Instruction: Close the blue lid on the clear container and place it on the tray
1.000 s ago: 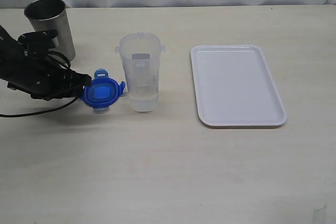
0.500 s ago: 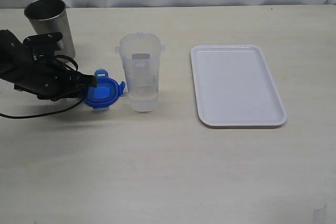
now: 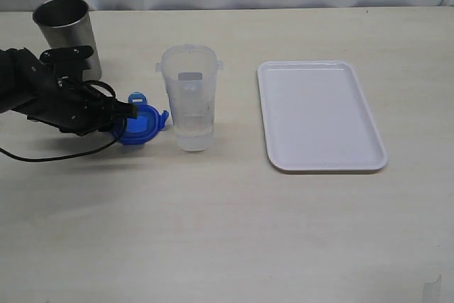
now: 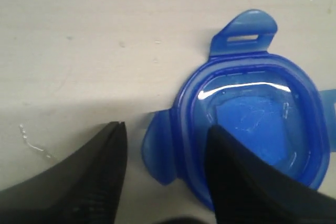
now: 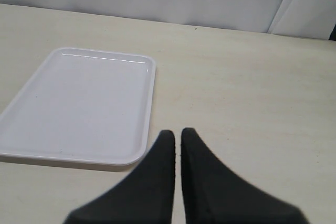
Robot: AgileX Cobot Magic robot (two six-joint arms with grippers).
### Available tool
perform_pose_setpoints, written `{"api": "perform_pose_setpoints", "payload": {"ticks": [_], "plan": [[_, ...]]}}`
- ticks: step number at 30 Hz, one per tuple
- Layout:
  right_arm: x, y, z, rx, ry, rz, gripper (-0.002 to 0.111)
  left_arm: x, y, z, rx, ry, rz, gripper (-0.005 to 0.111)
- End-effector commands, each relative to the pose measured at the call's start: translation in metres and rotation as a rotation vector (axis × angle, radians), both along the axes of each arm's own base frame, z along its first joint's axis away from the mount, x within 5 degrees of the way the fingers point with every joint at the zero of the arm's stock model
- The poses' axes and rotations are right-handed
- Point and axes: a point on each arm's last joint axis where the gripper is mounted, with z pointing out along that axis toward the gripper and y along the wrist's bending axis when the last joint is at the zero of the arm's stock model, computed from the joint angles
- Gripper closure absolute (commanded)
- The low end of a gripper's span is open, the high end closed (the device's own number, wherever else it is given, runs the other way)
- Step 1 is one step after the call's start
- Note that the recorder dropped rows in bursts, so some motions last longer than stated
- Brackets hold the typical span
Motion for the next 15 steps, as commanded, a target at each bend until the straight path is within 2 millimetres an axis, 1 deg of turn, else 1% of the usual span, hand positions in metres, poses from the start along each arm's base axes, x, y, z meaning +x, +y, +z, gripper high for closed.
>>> {"api": "perform_pose_setpoints", "payload": {"ticks": [1, 3, 4, 5, 6, 7, 8, 10, 12, 15], "plan": [[0.0, 0.0, 0.0, 0.006, -0.007, -0.005, 0.104, -0.004, -0.001, -0.009, 0.001, 0.05, -0.013, 0.067], [0.0, 0.0, 0.0, 0.006, -0.007, -0.005, 0.104, -0.004, -0.001, -0.009, 0.003, 0.049, -0.017, 0.078], [0.0, 0.0, 0.0, 0.006, -0.007, -0.005, 0.104, -0.005, -0.001, -0.009, 0.003, 0.051, -0.017, 0.088], [0.0, 0.0, 0.0, 0.006, -0.007, -0.005, 0.104, -0.005, -0.002, -0.01, 0.001, 0.057, -0.019, 0.093], [0.0, 0.0, 0.0, 0.006, -0.007, -0.005, 0.104, -0.006, -0.002, -0.01, 0.003, 0.062, -0.028, 0.101], [0.0, 0.0, 0.0, 0.006, -0.007, -0.005, 0.104, -0.006, -0.002, -0.01, 0.003, 0.066, -0.031, 0.105], [0.0, 0.0, 0.0, 0.006, -0.007, -0.005, 0.104, -0.007, -0.002, -0.01, 0.003, 0.071, -0.036, 0.107], [0.0, 0.0, 0.0, 0.006, -0.007, -0.005, 0.104, -0.007, -0.002, -0.009, 0.009, 0.073, -0.054, 0.107], [0.0, 0.0, 0.0, 0.006, -0.007, -0.005, 0.104, -0.008, -0.003, 0.0, 0.009, 0.059, -0.08, 0.107], [0.0, 0.0, 0.0, 0.006, -0.007, -0.005, 0.104, -0.011, -0.003, 0.031, 0.009, -0.002, -0.137, 0.107]]}}
